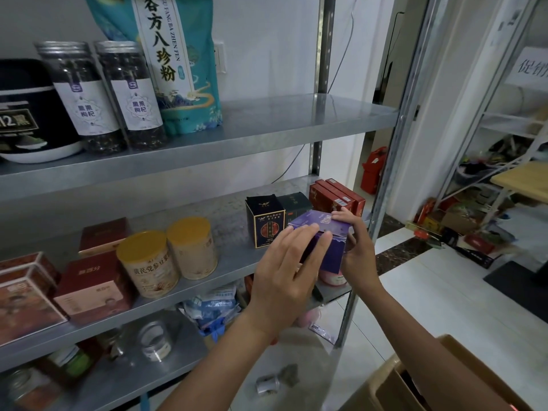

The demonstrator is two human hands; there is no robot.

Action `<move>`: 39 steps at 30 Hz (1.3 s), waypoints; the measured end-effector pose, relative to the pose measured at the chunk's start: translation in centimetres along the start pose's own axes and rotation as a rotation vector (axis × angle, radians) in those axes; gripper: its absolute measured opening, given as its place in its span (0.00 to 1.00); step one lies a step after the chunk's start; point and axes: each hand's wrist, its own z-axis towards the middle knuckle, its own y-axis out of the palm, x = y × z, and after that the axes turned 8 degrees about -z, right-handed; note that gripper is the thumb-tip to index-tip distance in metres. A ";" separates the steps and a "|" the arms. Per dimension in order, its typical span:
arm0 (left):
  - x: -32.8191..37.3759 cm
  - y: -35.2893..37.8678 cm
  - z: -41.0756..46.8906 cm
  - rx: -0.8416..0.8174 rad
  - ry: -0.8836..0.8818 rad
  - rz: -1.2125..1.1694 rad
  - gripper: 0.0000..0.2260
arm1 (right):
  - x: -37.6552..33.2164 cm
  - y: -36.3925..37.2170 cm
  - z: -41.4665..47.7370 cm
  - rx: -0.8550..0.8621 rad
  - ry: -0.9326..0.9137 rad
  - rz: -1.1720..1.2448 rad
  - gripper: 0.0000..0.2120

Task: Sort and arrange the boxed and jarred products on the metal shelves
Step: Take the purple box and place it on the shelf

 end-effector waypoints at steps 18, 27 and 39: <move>-2.5 0.7 1.7 -0.091 -0.802 -0.402 0.31 | -1.1 -1.5 -1.0 -0.287 0.325 -0.009 0.25; 0.6 3.4 -0.3 -0.365 -1.550 -1.290 0.21 | -1.1 -2.6 -0.6 -0.250 0.902 0.090 0.20; 2.3 9.3 0.9 -0.847 -1.913 -1.465 0.24 | 5.1 -13.4 -5.7 -0.294 0.146 -0.720 0.33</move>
